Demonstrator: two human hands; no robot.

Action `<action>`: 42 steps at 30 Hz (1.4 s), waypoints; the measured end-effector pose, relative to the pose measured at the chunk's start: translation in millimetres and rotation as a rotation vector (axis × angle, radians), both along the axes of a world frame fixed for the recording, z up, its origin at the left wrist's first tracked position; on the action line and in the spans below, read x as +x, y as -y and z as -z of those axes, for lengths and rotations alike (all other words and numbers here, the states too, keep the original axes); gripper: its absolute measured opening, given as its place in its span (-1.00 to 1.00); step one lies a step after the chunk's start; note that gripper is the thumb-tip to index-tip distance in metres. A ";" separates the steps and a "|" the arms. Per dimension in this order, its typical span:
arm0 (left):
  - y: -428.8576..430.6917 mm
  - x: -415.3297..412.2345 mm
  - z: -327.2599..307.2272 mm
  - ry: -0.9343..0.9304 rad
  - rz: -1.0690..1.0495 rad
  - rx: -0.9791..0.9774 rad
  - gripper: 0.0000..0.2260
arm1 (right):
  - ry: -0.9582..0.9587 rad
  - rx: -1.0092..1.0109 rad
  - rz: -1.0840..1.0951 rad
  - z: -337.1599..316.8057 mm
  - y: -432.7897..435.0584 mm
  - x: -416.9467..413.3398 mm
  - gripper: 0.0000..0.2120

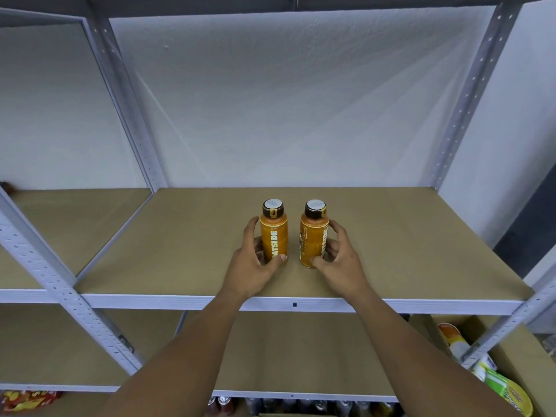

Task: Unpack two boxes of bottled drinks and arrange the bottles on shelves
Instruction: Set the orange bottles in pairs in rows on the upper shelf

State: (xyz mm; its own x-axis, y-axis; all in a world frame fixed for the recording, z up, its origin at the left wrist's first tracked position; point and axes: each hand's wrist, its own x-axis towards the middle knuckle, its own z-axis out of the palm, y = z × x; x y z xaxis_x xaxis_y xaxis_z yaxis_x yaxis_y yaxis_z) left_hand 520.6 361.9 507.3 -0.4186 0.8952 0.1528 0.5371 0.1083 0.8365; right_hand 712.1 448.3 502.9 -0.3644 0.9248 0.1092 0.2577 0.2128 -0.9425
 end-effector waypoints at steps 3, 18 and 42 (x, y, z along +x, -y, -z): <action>0.1 0.1 -0.3 0.004 0.000 0.003 -0.06 | 0.014 0.019 0.012 -0.2 -0.7 -0.1 -0.14; 0.3 0.9 0.0 -0.002 -0.005 0.009 -0.06 | 0.016 0.069 0.016 -4.3 4.3 0.4 -0.13; 2.8 0.7 -2.8 0.006 0.071 0.010 -0.05 | 0.069 0.098 -0.007 -3.5 3.1 -1.3 -0.13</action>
State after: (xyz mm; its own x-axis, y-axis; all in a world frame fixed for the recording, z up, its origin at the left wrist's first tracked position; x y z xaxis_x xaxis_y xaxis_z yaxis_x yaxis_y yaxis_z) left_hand 521.3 359.1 510.1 -0.3554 0.9210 0.1593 0.5378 0.0621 0.8408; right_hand 710.8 445.2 506.5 -0.3805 0.9084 0.1732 0.3193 0.3048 -0.8973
